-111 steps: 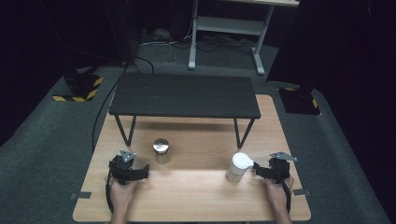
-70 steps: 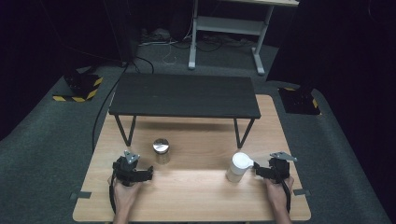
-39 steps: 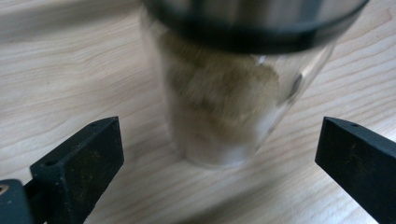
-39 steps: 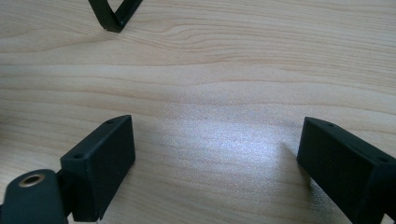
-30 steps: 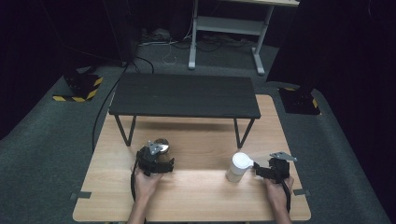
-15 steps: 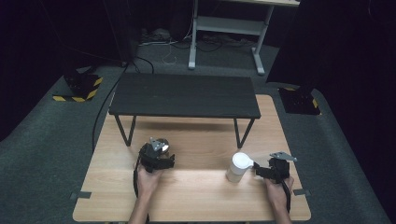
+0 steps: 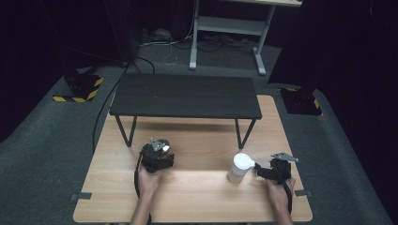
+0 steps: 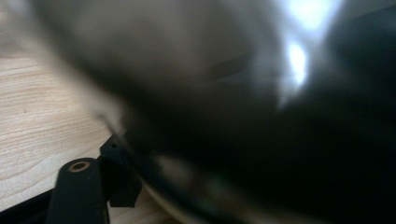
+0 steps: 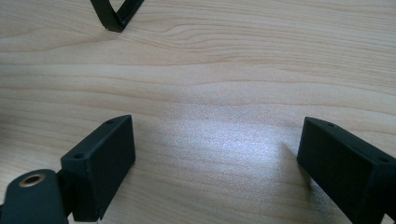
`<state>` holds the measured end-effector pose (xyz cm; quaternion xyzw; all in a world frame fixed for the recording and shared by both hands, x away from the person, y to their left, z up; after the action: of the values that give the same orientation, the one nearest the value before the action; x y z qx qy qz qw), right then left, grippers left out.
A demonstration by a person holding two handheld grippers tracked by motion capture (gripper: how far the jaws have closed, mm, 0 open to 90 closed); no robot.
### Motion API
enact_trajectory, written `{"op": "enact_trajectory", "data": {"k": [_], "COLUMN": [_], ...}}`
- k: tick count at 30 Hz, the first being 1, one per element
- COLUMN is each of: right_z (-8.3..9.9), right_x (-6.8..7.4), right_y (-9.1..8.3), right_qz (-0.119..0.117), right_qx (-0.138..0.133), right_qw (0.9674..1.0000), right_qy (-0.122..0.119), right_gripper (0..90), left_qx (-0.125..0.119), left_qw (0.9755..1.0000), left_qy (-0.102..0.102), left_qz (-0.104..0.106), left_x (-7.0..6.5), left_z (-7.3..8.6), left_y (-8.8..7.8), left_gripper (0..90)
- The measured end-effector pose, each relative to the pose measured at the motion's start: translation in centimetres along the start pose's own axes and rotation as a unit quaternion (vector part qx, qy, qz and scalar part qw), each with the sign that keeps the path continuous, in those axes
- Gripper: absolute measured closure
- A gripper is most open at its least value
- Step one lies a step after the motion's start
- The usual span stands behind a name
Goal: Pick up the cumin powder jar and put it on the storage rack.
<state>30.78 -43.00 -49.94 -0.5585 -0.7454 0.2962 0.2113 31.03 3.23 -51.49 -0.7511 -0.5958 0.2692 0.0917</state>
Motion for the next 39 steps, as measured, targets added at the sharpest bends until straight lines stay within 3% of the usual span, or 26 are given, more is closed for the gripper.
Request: {"op": "enact_trajectory", "data": {"k": [7,17,27,30,39], "right_z": [0.0,0.0,0.0,0.0,0.0], "right_x": [0.0,0.0,0.0,0.0,0.0], "right_y": [0.0,0.0,0.0,0.0,0.0], "right_qz": [0.000,0.000,0.000,0.000,0.000], "right_qx": [0.000,0.000,0.000,0.000,0.000], "right_qw": [1.0000,1.0000,1.0000,1.0000,1.0000], "right_qy": [0.000,0.000,0.000,0.000,0.000], "right_gripper": [10.6,10.6,10.6,10.5,10.5], "left_qx": [0.004,-0.011,-0.009,-0.007,-0.003], "left_qw": [1.0000,0.9999,0.9999,1.0000,0.9991], "left_qy": [0.008,0.006,0.007,0.006,0.034], "left_qz": [-0.001,-0.007,-0.004,-0.001,0.025], "left_x": [0.0,-0.3,-0.2,-0.1,-0.9], "left_z": [-0.1,0.2,0.2,0.1,-0.8], "left_y": [0.0,0.1,0.1,-0.1,-0.8], "left_gripper": [30.6,31.3,31.6,31.6,31.6]}}
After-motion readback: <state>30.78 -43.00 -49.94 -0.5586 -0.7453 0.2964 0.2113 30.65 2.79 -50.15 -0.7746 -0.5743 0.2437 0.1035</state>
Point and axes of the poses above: each handheld gripper's, and its own axes: y roughly forward along the jaws, z roughly out of its underside, x roughly to its left, the point moved 8 cm from there along y, roughly forward along the jaws
